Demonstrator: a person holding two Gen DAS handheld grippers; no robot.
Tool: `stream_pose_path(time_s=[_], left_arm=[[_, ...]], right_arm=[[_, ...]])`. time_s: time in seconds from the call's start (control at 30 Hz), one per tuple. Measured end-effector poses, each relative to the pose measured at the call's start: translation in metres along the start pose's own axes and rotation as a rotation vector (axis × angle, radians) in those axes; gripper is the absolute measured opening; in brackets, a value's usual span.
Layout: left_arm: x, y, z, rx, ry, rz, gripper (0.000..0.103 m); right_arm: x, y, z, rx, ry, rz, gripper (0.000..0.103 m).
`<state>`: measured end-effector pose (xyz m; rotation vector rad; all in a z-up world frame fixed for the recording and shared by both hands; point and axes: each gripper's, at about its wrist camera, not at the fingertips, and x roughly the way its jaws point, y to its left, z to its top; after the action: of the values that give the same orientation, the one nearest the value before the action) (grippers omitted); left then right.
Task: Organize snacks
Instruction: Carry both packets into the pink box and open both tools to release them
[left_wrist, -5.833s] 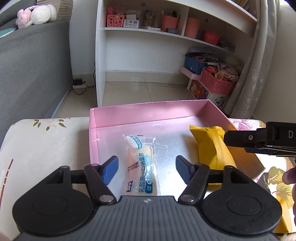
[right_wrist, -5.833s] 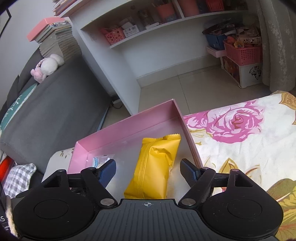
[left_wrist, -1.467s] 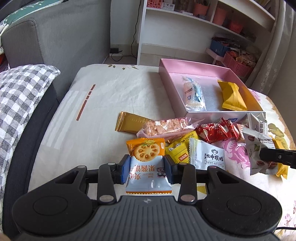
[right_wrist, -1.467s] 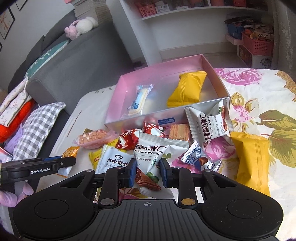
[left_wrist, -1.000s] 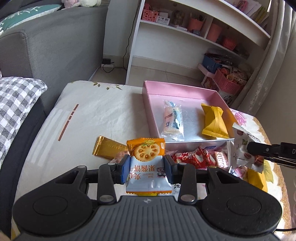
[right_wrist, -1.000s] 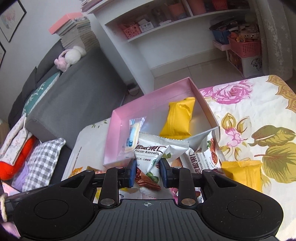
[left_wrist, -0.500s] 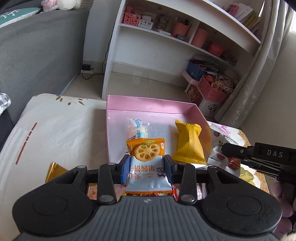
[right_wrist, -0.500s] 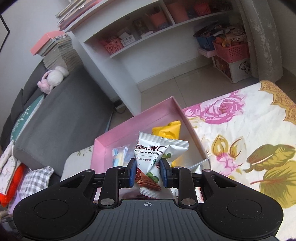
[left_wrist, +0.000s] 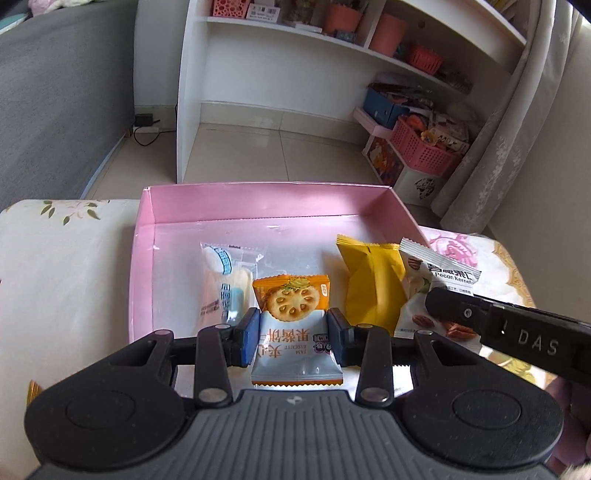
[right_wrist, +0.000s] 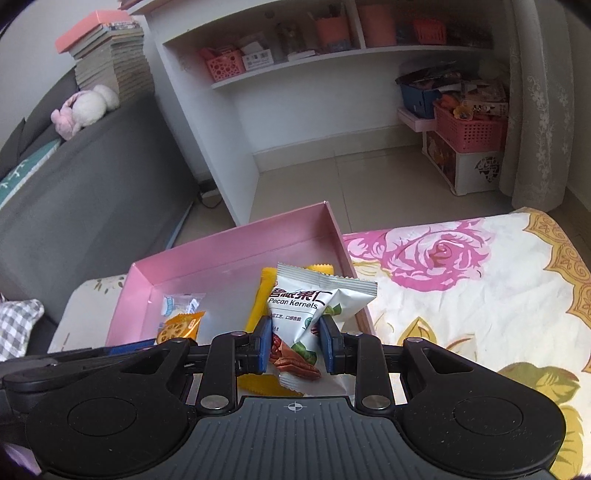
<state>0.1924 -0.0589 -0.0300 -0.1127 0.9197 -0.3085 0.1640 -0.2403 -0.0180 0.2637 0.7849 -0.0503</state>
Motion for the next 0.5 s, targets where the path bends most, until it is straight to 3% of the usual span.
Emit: stream_pose_path(time_s=[0.5], left_arm=[[0.034, -0.001, 0.024, 0.080, -0.055, 0.102, 0.036]], right_arm=[[0.025, -0.016, 0.012, 0.051, -0.025, 0.111, 0.027]])
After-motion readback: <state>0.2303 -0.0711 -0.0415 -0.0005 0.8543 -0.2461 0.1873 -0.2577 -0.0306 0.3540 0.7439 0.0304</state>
